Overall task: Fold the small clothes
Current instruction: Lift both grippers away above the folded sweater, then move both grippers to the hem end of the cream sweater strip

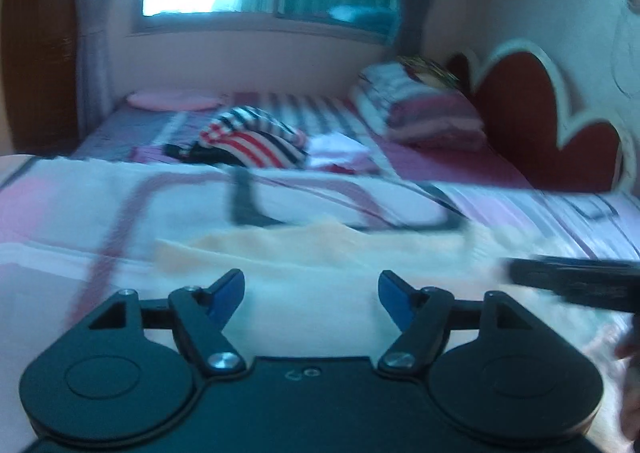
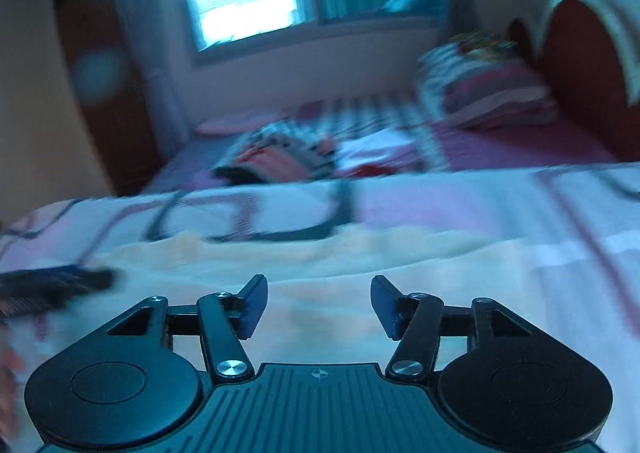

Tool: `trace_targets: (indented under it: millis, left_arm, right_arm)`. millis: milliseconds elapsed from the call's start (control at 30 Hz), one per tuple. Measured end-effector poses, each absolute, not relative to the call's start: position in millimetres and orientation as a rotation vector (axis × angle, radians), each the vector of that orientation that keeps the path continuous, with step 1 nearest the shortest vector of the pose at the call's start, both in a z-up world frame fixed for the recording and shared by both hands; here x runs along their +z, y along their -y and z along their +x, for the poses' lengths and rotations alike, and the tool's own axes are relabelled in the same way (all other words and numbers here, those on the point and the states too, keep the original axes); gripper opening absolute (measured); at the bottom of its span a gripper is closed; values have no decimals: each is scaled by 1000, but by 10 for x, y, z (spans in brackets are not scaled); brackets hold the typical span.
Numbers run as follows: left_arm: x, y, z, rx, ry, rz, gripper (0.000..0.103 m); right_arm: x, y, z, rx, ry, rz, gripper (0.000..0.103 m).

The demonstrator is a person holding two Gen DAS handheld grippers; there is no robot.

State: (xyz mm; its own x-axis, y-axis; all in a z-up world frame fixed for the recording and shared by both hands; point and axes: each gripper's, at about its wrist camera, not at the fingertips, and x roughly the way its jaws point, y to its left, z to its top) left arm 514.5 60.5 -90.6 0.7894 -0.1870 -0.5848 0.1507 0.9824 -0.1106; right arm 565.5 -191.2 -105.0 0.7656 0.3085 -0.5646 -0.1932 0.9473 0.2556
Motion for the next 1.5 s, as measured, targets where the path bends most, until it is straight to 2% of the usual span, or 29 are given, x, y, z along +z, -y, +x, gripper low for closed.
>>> trace_targets:
  millis: [167,300,367,400,433,500,633,867,1000,1200,1267,1500]
  left_arm:
    - [-1083,-554,5080,-177,-686,-62,71]
    - [-1133,-855,4941,-105,-669,-20,72]
    - [-1150,-1001,4921,-99,-673,-25,72]
    - [-1139,-1038,4911,-104,-672,-36,72]
    - [-1122,-1034,4912,-101,-675,-26,71]
    - [-1037,-961,4867,-73,-670,10,69]
    - [-930,-830,4657,-120,-636,-17,72]
    - [-1128,-784,4617,-74,-676,37,76]
    - [-1121,-749,4642,-59,-693,77,78]
    - [-1112,-688,4665,-14,-714,100,83]
    - [-1120,-657,4668,4,-720,115,86]
    - [-1031,-602,4653,75,-771,121,86]
  right_arm:
    - [-1254,1629,5688,338,-716,98,53]
    - [-1253,2106,5588,176,-700,120,52]
    - [-1261,2430,5526,96,-705,141,43]
    - [-1265,2547,5503,103,-707,168,35]
    - [-1258,2601,5494,113,-710,177,34]
    - [-1165,2610,5448,105,-702,165,34]
    - [-1027,2536,5223,150,-678,138,34]
    - [-1207,2539,4991,90,-673,56,34]
    - [-1325,2892,5062,66,-711,170,34]
    - [-1205,2905,4997,97,-672,140,34]
    - [-1287,2903,5041,107,-724,123,34]
    - [-1240,2956,5078,143,-760,123,35]
